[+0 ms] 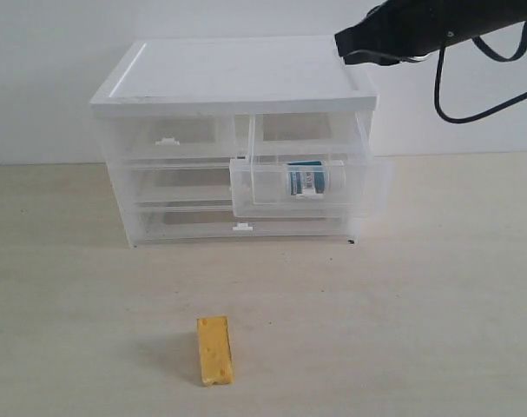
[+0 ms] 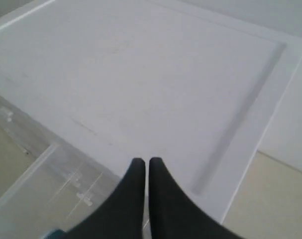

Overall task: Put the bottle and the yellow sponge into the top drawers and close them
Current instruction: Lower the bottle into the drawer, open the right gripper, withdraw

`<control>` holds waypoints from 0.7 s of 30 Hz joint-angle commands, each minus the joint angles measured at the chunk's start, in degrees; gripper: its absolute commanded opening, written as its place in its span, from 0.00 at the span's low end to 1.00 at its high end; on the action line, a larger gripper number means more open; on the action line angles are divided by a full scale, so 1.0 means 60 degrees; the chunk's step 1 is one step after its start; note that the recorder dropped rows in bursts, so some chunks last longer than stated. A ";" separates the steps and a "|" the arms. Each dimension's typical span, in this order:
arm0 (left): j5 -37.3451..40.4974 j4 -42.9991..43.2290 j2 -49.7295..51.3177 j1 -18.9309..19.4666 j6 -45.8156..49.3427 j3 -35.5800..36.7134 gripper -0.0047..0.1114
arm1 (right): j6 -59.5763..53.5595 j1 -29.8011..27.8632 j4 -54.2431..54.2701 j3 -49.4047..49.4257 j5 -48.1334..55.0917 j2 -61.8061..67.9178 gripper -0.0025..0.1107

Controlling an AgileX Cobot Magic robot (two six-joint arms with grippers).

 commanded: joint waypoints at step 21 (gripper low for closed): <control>-0.0026 -0.0063 -0.0032 0.0025 0.0036 0.0038 0.08 | 0.6631 -0.0069 -0.6280 -0.0038 0.5297 -0.1717 0.02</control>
